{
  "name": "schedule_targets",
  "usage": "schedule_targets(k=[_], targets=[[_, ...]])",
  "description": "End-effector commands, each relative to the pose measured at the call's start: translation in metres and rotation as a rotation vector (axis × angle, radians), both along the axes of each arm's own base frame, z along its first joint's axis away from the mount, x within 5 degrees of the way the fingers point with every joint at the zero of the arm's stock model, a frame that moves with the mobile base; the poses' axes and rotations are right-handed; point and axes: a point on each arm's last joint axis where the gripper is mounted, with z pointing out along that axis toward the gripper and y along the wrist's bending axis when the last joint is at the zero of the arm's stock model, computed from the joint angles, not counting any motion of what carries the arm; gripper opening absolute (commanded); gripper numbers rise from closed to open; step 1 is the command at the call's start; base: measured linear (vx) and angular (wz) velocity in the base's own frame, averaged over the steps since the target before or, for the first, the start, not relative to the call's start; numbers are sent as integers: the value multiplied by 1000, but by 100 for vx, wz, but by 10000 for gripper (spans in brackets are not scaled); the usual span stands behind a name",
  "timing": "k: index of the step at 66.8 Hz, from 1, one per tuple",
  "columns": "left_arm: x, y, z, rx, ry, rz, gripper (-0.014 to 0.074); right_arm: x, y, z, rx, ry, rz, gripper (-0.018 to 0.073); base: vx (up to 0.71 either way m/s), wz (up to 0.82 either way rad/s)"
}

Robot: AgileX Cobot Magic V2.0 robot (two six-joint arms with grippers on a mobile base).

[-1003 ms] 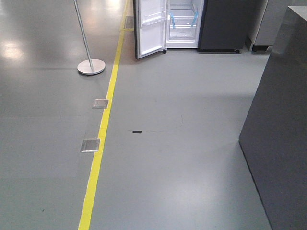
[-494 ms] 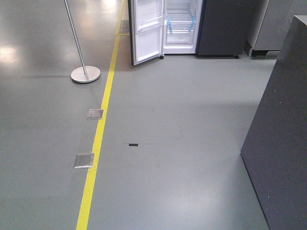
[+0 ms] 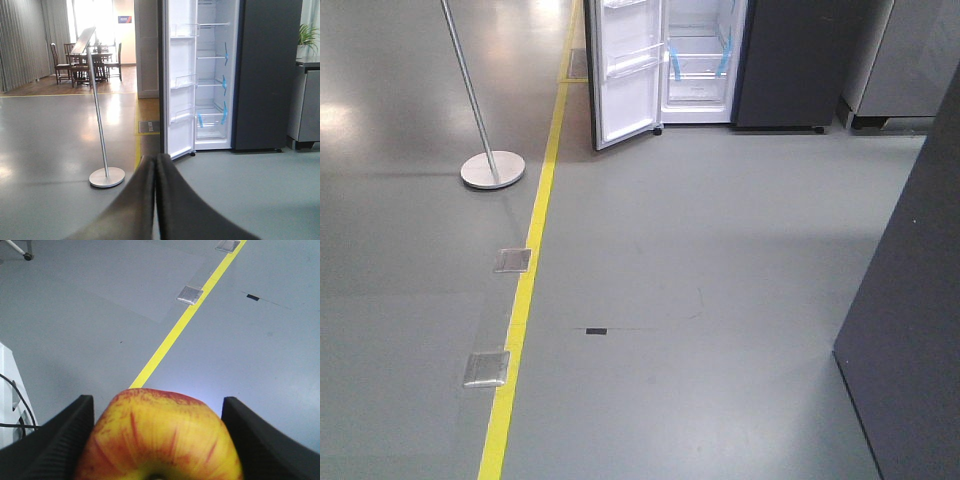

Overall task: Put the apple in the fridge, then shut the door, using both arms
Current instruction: 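Drive along the yellow floor line toward the open refrigerator, then continue driving up to the open refrigerator door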

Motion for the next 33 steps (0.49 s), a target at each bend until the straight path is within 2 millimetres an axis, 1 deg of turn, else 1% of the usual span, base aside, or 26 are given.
schedule_targets(k=[1, 33], targets=[[-3, 1, 14, -12, -110, 8, -6, 3, 2, 12, 52, -60, -7, 122, 22, 5], [-3, 1, 14, -12, -110, 8, -6, 3, 2, 12, 52, -60, -7, 122, 21, 4]])
